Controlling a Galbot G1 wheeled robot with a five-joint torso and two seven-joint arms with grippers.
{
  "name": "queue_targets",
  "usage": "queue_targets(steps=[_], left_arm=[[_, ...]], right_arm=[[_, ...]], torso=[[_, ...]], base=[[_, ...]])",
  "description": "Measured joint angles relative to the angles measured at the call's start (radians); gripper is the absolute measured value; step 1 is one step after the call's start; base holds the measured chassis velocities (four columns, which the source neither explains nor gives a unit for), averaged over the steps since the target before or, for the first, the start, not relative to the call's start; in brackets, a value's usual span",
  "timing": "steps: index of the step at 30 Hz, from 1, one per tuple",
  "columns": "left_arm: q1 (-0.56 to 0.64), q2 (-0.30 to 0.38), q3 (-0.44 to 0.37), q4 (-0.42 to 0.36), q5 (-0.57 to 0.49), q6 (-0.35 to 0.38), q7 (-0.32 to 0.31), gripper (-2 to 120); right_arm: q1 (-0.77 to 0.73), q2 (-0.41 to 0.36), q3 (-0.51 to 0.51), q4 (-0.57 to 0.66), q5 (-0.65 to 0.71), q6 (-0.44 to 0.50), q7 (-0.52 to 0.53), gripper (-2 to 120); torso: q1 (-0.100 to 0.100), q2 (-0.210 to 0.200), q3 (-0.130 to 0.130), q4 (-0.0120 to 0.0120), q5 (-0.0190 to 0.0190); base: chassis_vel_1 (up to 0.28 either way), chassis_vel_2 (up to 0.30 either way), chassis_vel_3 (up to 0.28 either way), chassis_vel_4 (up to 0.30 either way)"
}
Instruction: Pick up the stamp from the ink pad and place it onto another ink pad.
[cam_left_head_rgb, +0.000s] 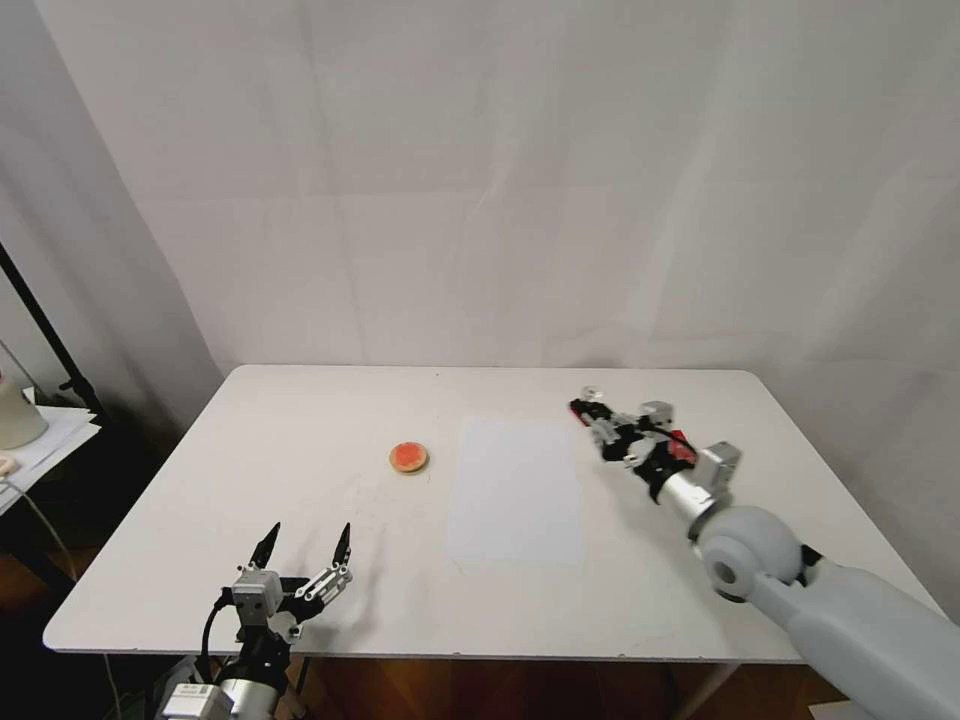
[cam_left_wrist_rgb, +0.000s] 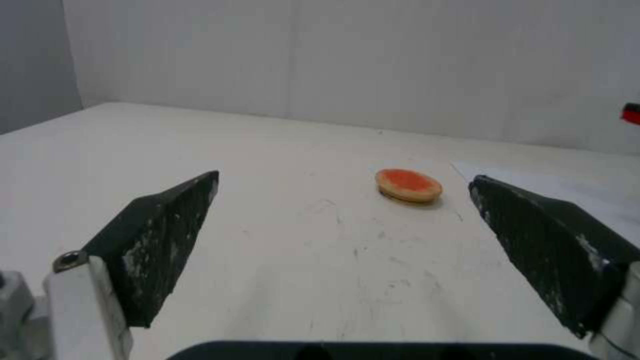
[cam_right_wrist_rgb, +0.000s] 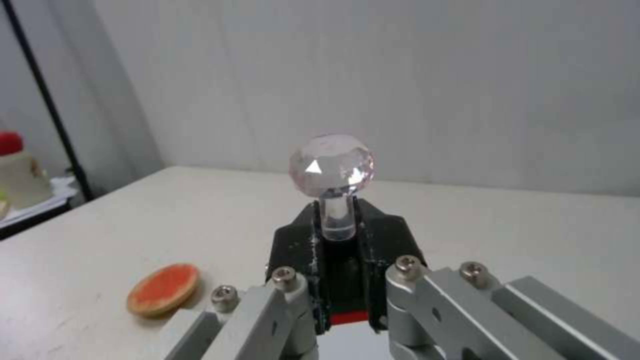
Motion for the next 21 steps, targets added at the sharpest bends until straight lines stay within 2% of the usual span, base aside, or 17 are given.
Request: queue_targets(steps=[2, 5, 15, 21], left_arm=[[0.000, 0.000, 0.000, 0.000, 0.000, 0.000, 0.000, 100], [0.000, 0.000, 0.000, 0.000, 0.000, 0.000, 0.000, 100], [0.000, 0.000, 0.000, 0.000, 0.000, 0.000, 0.000, 100], [0.000, 0.000, 0.000, 0.000, 0.000, 0.000, 0.000, 100]], right_arm=[[0.047, 0.052, -0.087, -0.052, -0.020, -0.007, 0.000, 9], [0.084, 0.097, -0.159, -0.126, -0.039, -0.022, 0.020, 9], [0.096, 0.115, -0.214, -0.175, -0.059, -0.030, 0.068, 9], [0.086, 0.122, -0.204, -0.166, -0.060, -0.024, 0.079, 9]], torso=[[0.000, 0.000, 0.000, -0.0001, -0.0003], [0.000, 0.000, 0.000, -0.0001, -0.0003], [0.000, 0.000, 0.000, -0.0004, -0.0002], [0.000, 0.000, 0.000, -0.0004, -0.0002]], base=[[0.000, 0.000, 0.000, 0.000], [0.000, 0.000, 0.000, 0.000], [0.000, 0.000, 0.000, 0.000], [0.000, 0.000, 0.000, 0.000]])
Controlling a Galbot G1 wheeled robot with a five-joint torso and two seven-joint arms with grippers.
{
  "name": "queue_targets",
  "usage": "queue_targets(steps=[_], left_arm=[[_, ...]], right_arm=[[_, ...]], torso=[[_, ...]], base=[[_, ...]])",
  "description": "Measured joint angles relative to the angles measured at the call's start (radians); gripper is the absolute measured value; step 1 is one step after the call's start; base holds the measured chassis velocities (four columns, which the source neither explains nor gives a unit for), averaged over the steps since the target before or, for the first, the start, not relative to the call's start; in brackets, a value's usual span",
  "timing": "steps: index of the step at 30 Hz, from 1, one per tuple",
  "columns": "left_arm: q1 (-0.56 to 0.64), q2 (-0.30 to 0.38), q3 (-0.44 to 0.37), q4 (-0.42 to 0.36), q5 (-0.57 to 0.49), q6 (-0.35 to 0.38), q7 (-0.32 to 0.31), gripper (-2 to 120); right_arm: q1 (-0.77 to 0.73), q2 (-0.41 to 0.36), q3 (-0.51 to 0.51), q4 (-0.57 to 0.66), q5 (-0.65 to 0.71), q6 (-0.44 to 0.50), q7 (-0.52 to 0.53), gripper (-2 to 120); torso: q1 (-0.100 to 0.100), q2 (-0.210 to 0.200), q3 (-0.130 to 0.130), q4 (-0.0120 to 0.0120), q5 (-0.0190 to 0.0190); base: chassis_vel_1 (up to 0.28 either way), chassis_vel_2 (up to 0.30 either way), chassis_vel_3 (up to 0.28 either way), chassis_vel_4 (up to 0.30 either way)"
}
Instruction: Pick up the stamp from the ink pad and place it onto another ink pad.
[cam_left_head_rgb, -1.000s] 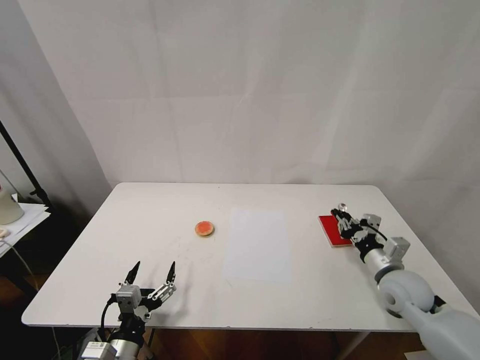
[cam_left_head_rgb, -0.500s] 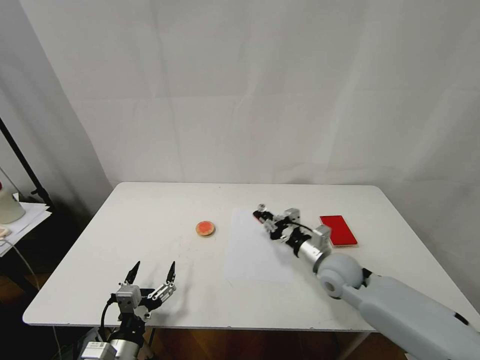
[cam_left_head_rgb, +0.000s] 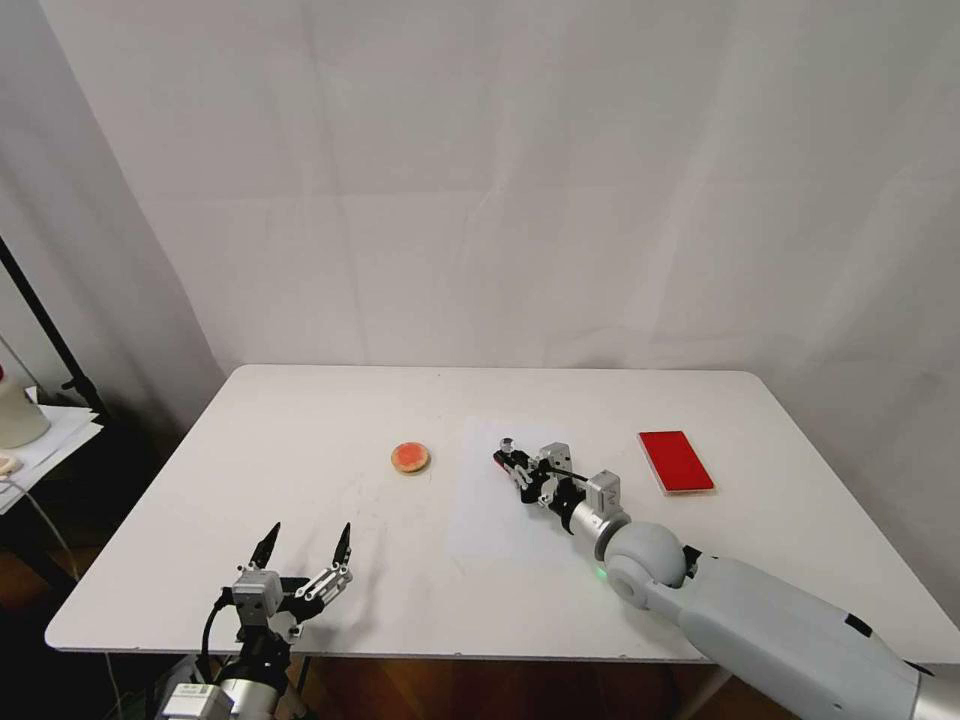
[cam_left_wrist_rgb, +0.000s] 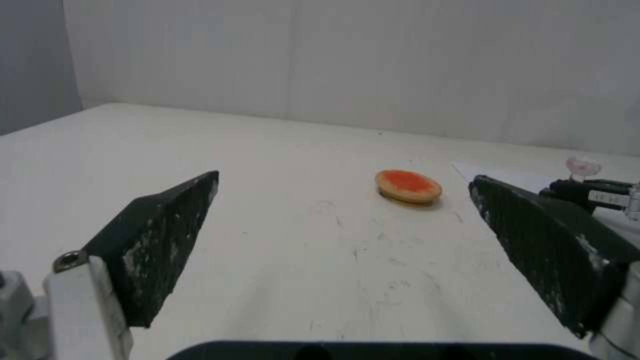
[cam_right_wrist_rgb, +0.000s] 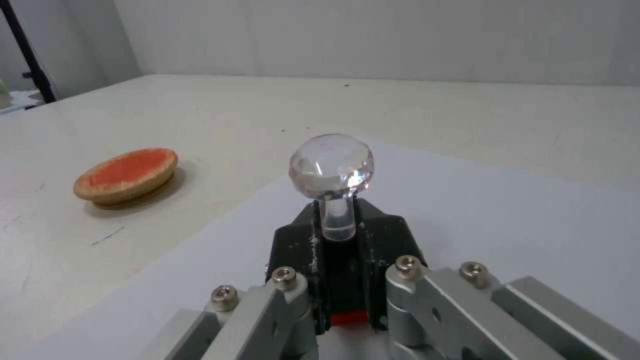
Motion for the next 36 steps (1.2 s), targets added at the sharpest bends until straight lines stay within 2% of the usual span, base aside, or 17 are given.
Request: queue_targets(steps=[5, 10, 13, 14, 17, 22, 26, 36], left_arm=[[0.000, 0.000, 0.000, 0.000, 0.000, 0.000, 0.000, 100], [0.000, 0.000, 0.000, 0.000, 0.000, 0.000, 0.000, 100], [0.000, 0.000, 0.000, 0.000, 0.000, 0.000, 0.000, 100], [0.000, 0.000, 0.000, 0.000, 0.000, 0.000, 0.000, 100], [0.000, 0.000, 0.000, 0.000, 0.000, 0.000, 0.000, 100], [0.000, 0.000, 0.000, 0.000, 0.000, 0.000, 0.000, 100], [0.000, 0.000, 0.000, 0.000, 0.000, 0.000, 0.000, 100], [0.000, 0.000, 0.000, 0.000, 0.000, 0.000, 0.000, 100]], right_arm=[[0.040, -0.003, 0.006, 0.031, 0.024, 0.011, 0.002, 9], [0.142, 0.008, -0.050, 0.066, 0.064, 0.014, -0.001, 9], [0.223, 0.089, -0.116, 0.018, 0.075, 0.014, -0.006, 9], [0.223, 0.089, -0.116, 0.018, 0.075, 0.014, -0.006, 9], [0.256, 0.184, -0.167, -0.065, 0.069, 0.014, -0.015, 9], [0.271, 0.258, -0.208, -0.127, 0.053, 0.014, -0.019, 9], [0.277, 0.281, -0.219, -0.151, 0.046, 0.014, -0.019, 9], [0.276, 0.277, -0.238, -0.151, 0.047, 0.014, -0.016, 9]], torso=[[0.000, 0.000, 0.000, 0.0001, 0.0002], [0.000, 0.000, 0.000, 0.0001, -0.0001], [0.000, 0.000, 0.000, 0.0003, -0.0001], [0.000, 0.000, 0.000, 0.0003, -0.0001], [0.000, 0.000, 0.000, 0.0005, -0.0002], [0.000, 0.000, 0.000, 0.0003, -0.0004], [0.000, 0.000, 0.000, 0.0003, -0.0003], [0.000, 0.000, 0.000, 0.0000, 0.0001]], base=[[0.000, 0.000, 0.000, 0.000], [0.000, 0.000, 0.000, 0.000], [0.000, 0.000, 0.000, 0.000], [0.000, 0.000, 0.000, 0.000], [0.000, 0.000, 0.000, 0.000], [0.000, 0.000, 0.000, 0.000], [0.000, 0.000, 0.000, 0.000], [0.000, 0.000, 0.000, 0.000]])
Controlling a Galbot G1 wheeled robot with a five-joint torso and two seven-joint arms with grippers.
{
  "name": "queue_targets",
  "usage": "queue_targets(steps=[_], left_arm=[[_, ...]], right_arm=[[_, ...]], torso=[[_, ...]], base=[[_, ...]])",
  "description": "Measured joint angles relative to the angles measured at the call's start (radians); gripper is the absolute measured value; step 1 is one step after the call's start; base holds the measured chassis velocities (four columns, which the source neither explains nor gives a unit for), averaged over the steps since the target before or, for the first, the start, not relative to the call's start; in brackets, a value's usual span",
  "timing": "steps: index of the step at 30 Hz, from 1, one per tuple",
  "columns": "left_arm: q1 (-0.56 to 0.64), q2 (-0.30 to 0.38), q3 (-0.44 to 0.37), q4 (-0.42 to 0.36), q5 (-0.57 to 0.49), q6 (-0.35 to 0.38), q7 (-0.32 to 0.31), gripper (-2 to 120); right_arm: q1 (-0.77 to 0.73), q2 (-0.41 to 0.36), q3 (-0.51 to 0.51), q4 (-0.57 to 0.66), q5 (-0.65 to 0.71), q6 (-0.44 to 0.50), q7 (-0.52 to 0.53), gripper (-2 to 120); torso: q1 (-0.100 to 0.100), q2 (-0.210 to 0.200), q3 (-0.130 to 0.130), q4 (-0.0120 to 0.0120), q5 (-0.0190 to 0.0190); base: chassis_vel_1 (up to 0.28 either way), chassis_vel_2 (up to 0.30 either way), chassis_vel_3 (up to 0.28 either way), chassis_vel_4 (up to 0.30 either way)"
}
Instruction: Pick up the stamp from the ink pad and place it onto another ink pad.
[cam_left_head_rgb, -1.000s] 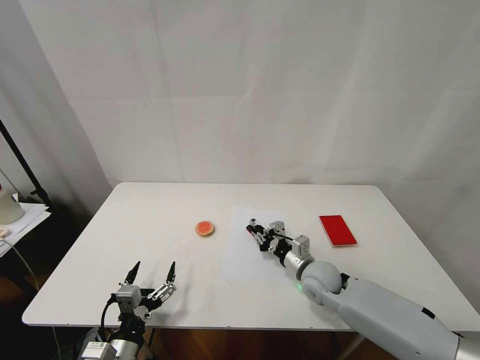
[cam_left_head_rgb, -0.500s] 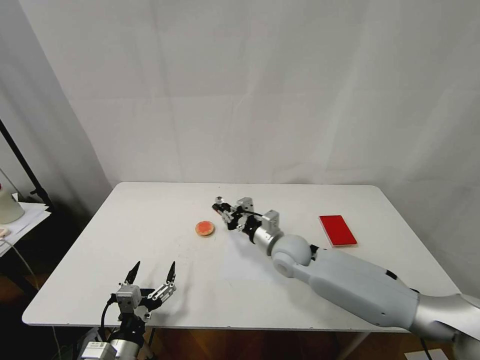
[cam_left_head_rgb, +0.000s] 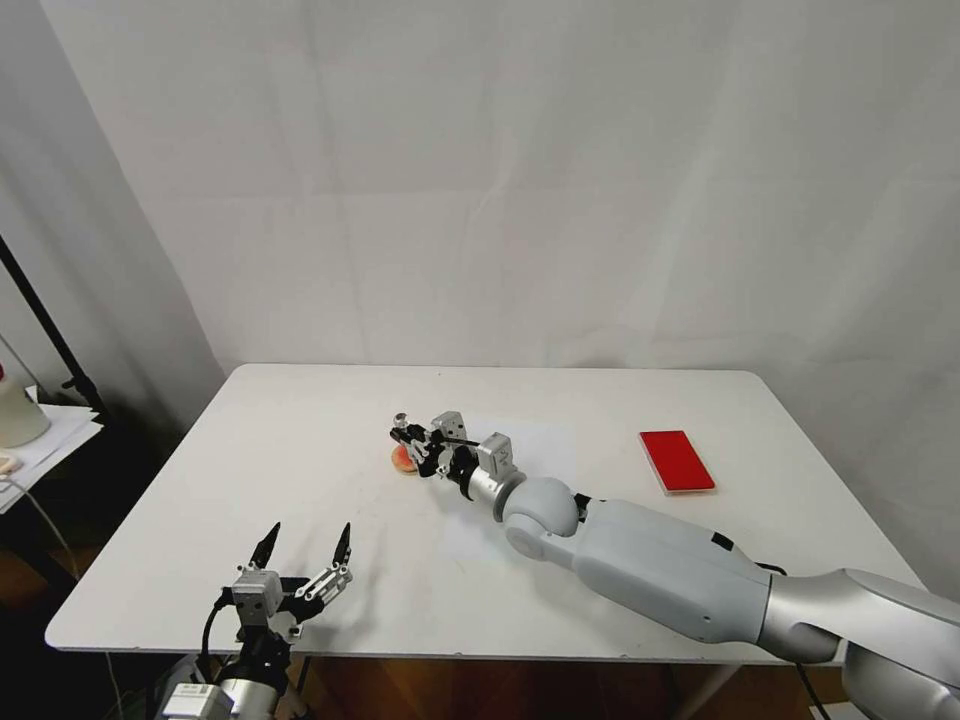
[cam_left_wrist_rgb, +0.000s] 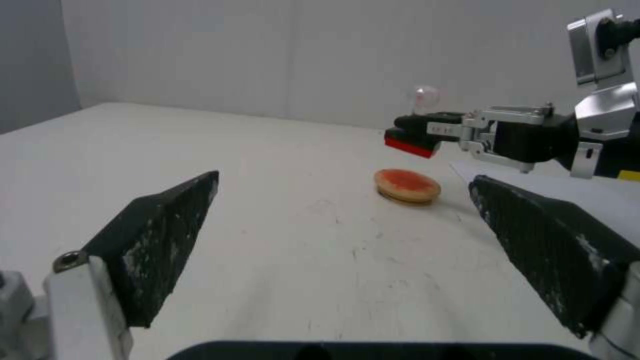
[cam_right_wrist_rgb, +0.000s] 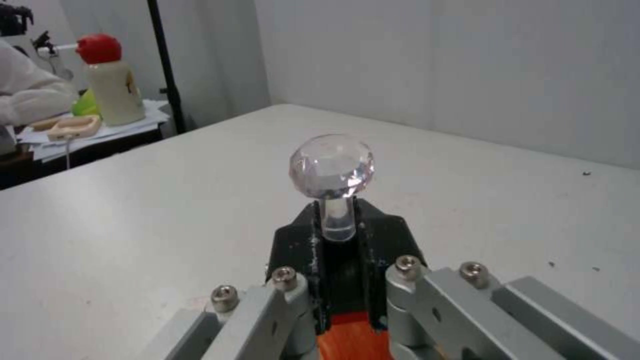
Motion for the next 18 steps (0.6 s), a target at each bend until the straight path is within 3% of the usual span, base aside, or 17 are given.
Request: queue_targets(steps=[18], left_arm=[[0.000, 0.000, 0.000, 0.000, 0.000, 0.000, 0.000, 100]], right_arm=[[-0.044, 0.025, 0.016, -0.042, -0.018, 0.017, -0.006, 9]], torso=[[0.000, 0.000, 0.000, 0.0002, 0.0001]], base=[[0.000, 0.000, 0.000, 0.000]])
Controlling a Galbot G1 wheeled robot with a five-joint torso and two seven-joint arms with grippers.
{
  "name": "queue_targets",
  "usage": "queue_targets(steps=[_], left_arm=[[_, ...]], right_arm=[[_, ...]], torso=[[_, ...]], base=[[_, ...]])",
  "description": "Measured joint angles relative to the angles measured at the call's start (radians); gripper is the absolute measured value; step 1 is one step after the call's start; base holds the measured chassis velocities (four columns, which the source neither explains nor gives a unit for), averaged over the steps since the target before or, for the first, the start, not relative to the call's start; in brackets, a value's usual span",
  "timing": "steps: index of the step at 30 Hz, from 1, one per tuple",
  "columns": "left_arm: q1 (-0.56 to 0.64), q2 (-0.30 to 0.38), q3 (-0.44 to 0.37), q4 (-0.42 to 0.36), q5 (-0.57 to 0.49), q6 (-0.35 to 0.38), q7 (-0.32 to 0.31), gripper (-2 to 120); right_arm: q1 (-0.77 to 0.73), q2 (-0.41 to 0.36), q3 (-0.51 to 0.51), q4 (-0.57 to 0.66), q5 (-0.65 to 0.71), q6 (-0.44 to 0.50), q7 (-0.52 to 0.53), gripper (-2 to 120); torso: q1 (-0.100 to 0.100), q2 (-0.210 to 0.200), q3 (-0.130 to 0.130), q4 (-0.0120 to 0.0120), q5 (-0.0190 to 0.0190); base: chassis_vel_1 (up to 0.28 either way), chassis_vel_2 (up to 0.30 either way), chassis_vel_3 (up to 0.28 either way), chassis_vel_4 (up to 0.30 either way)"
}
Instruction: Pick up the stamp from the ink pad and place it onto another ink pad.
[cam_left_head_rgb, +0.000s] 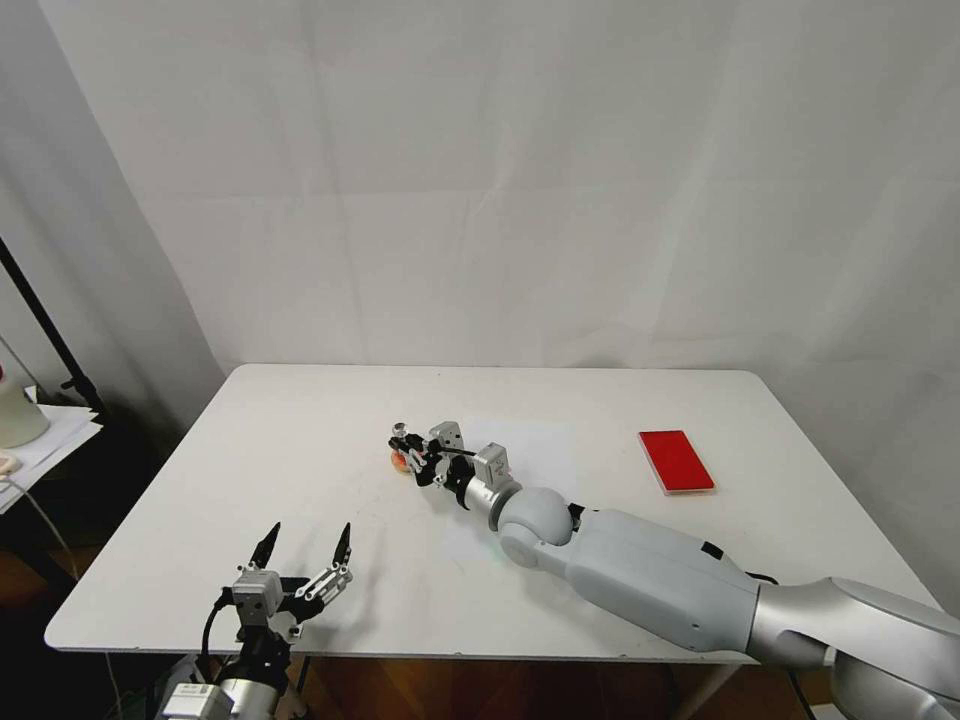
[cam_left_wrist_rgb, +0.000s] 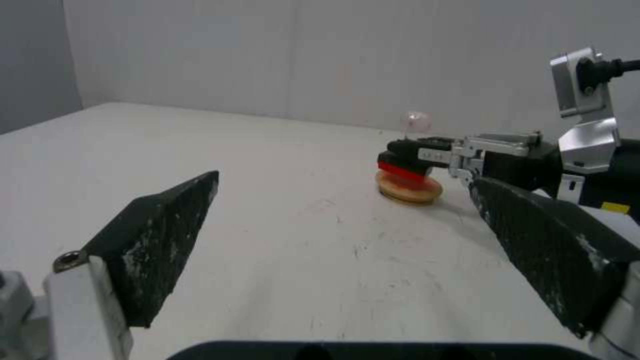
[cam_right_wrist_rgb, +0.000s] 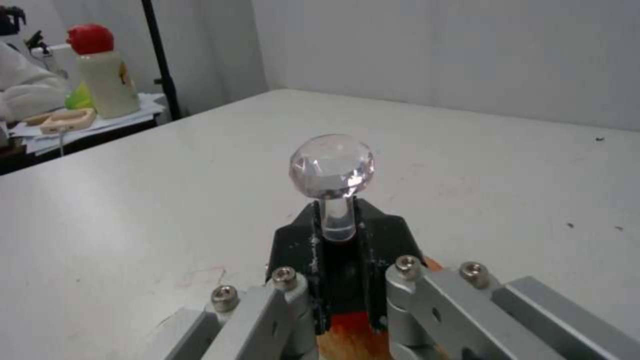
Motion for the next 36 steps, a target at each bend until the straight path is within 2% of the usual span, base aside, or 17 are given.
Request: queue_targets(steps=[19, 22, 23, 26, 28, 29, 33, 34, 36], left_arm=[[0.000, 0.000, 0.000, 0.000, 0.000, 0.000, 0.000, 100], [0.000, 0.000, 0.000, 0.000, 0.000, 0.000, 0.000, 100], [0.000, 0.000, 0.000, 0.000, 0.000, 0.000, 0.000, 100], [0.000, 0.000, 0.000, 0.000, 0.000, 0.000, 0.000, 100], [0.000, 0.000, 0.000, 0.000, 0.000, 0.000, 0.000, 100], [0.000, 0.000, 0.000, 0.000, 0.000, 0.000, 0.000, 100], [0.000, 0.000, 0.000, 0.000, 0.000, 0.000, 0.000, 100], [0.000, 0.000, 0.000, 0.000, 0.000, 0.000, 0.000, 100], [0.000, 0.000, 0.000, 0.000, 0.000, 0.000, 0.000, 100]], right_arm=[[-0.017, 0.001, 0.003, -0.005, -0.003, 0.006, 0.000, 10], [-0.018, 0.001, 0.002, -0.003, 0.000, 0.005, -0.001, 24], [-0.018, 0.001, 0.002, -0.003, 0.000, 0.005, -0.001, 24], [-0.016, 0.001, 0.002, 0.000, 0.003, 0.004, -0.001, 35], [-0.013, 0.000, 0.002, 0.001, 0.006, 0.004, -0.003, 46], [-0.013, 0.000, 0.002, 0.001, 0.006, 0.004, -0.003, 46], [-0.013, -0.002, 0.000, 0.003, 0.006, 0.004, -0.005, 64], [-0.013, -0.002, 0.000, 0.003, 0.006, 0.004, -0.005, 64], [-0.014, -0.026, 0.000, 0.024, 0.006, 0.002, -0.002, 72]], torso=[[0.000, 0.000, 0.000, -0.0001, 0.0000], [0.000, 0.000, 0.000, 0.0000, -0.0001], [0.000, 0.000, 0.000, 0.0000, -0.0001], [0.000, 0.000, 0.000, 0.0000, 0.0000], [0.000, 0.000, 0.000, 0.0000, -0.0001], [0.000, 0.000, 0.000, 0.0000, -0.0001], [0.000, 0.000, 0.000, 0.0001, 0.0000], [0.000, 0.000, 0.000, 0.0001, 0.0000], [0.000, 0.000, 0.000, 0.0004, 0.0002]], base=[[0.000, 0.000, 0.000, 0.000], [0.000, 0.000, 0.000, 0.000], [0.000, 0.000, 0.000, 0.000], [0.000, 0.000, 0.000, 0.000], [0.000, 0.000, 0.000, 0.000], [0.000, 0.000, 0.000, 0.000], [0.000, 0.000, 0.000, 0.000], [0.000, 0.000, 0.000, 0.000], [0.000, 0.000, 0.000, 0.000]])
